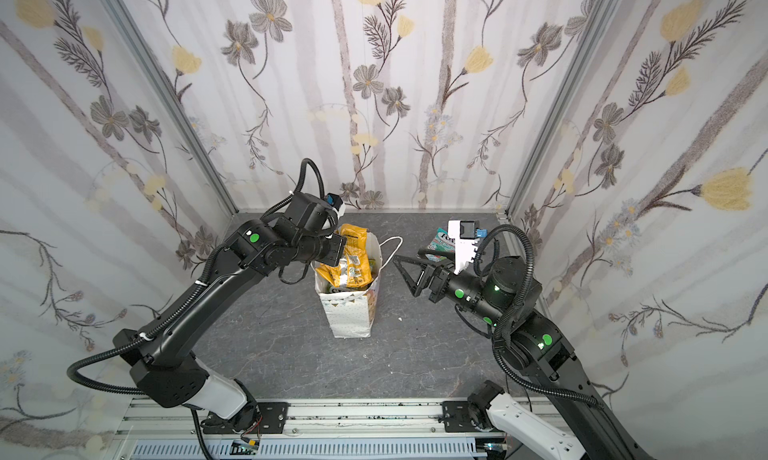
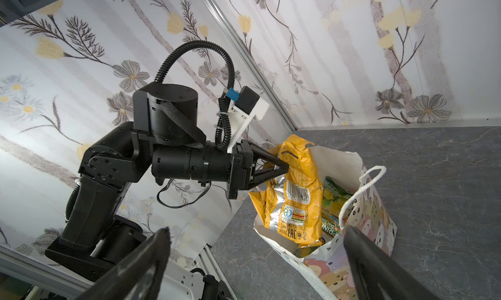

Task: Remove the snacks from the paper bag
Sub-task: 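Lift the yellow snack bag out with the left gripper while the right approaches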

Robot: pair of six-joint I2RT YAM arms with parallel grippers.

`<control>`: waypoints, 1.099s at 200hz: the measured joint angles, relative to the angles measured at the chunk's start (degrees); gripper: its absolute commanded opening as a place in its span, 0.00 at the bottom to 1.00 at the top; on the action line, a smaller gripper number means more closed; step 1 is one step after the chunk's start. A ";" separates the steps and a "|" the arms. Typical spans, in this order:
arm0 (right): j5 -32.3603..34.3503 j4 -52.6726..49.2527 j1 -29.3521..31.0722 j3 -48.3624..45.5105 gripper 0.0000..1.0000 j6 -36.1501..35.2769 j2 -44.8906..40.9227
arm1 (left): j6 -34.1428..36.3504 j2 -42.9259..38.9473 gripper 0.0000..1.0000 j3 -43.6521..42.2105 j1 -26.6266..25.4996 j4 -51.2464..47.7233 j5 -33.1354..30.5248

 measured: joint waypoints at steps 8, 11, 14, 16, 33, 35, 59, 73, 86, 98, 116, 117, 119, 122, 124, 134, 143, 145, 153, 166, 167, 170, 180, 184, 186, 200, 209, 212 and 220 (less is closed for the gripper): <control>0.04 0.13 0.00 0.00 0.99 0.00 0.00 | -0.15 -0.85 0.00 0.00 0.00 0.74 0.35; 0.09 0.15 0.00 0.02 1.00 0.00 0.02 | -0.20 -1.20 0.00 0.00 0.00 1.07 0.35; 0.15 0.17 0.00 0.04 1.00 0.00 0.04 | -0.22 -1.55 0.00 0.00 0.00 1.40 0.37; 0.15 0.17 0.00 0.09 1.00 -0.02 0.07 | -0.26 -1.70 0.00 0.00 0.00 1.57 0.39; 0.13 0.35 0.00 0.68 1.00 -0.02 0.83 | -0.96 -3.30 0.00 0.00 0.00 3.15 2.05; 0.13 0.42 0.00 0.79 1.00 -0.02 0.94 | -1.01 -3.48 0.00 0.02 0.00 3.39 2.21; -0.26 2.78 0.00 1.53 1.00 -0.09 2.40 | -1.84 -5.22 0.00 0.02 0.00 5.55 4.63; -1.01 3.58 0.02 1.68 0.99 -0.09 3.43 | -2.71 -6.21 0.00 0.02 0.00 6.93 6.54; -1.62 4.70 0.02 2.03 0.99 -0.09 4.61 | -3.37 -7.17 0.00 -0.09 -0.07 8.57 8.41; -2.03 5.51 0.24 2.16 0.99 -0.11 5.92 | -4.13 -8.00 0.00 -0.31 -0.15 9.94 10.10; -2.93 5.92 0.81 2.16 0.97 -0.09 7.56 | -4.83 -8.68 0.00 -0.31 -0.42 11.80 12.39; -3.02 5.99 0.87 2.16 0.97 -0.09 7.69 | -4.94 -8.68 0.00 -0.31 -0.42 11.96 12.48; -3.08 6.14 0.96 2.16 0.96 -0.09 7.87 | -5.07 -8.70 0.00 -0.31 -0.46 12.07 12.76; -3.08 6.36 1.09 2.16 0.95 -0.09 8.17 | -5.18 -8.70 0.00 -0.26 -0.48 12.24 13.07; -3.08 6.54 1.22 2.16 0.95 -0.09 8.35 | -5.27 -8.70 0.00 -0.24 -0.52 12.35 13.35; -3.28 7.21 1.77 2.21 0.93 -0.07 9.35 | -5.53 -8.70 0.00 -0.09 -0.74 12.70 13.92; -3.32 7.56 2.21 2.23 0.89 -0.04 10.14 | -5.55 -8.66 0.00 0.09 -0.96 12.92 14.27; -3.34 7.67 2.34 2.23 0.88 -0.04 10.34 | -5.57 -8.66 0.00 0.15 -1.03 12.98 14.40; -3.37 8.07 2.82 2.25 0.85 -0.02 11.10 | -5.70 -8.61 0.00 0.33 -1.22 13.29 14.84; -3.50 9.03 3.69 2.27 0.80 0.22 12.37 | -5.75 -8.35 0.00 0.68 -1.68 13.73 15.32; -3.50 9.09 3.74 2.29 0.80 0.22 12.44 | -5.75 -8.33 0.00 0.68 -1.70 13.77 15.32; -3.52 9.35 3.98 2.32 0.79 0.35 12.79 | -5.75 -8.22 0.00 0.76 -1.81 13.88 15.34; -3.54 9.75 4.55 2.45 0.76 0.61 13.62 | -5.77 -7.87 0.00 0.98 -2.10 14.12 15.41; -3.56 9.81 4.76 2.56 0.75 0.61 13.97 | -5.79 -7.72 0.00 1.05 -2.23 14.19 15.52; -3.58 9.92 4.85 2.60 0.74 0.61 14.12 | -5.79 -7.63 0.00 1.09 -2.29 14.21 15.54; -3.69 10.29 5.46 2.86 0.68 0.90 15.02 | -5.86 -7.13 0.00 1.51 -2.62 14.25 15.56; -3.72 10.62 5.75 2.97 0.64 1.03 15.43 | -5.88 -6.88 0.00 1.73 -2.82 14.32 15.56; -3.74 10.73 5.81 2.97 0.63 1.03 15.52 | -5.88 -6.82 0.00 1.79 -2.91 14.34 15.56; -4.00 11.06 5.95 2.99 0.59 1.05 15.76 | -5.88 -6.73 0.00 1.92 -3.06 14.43 15.47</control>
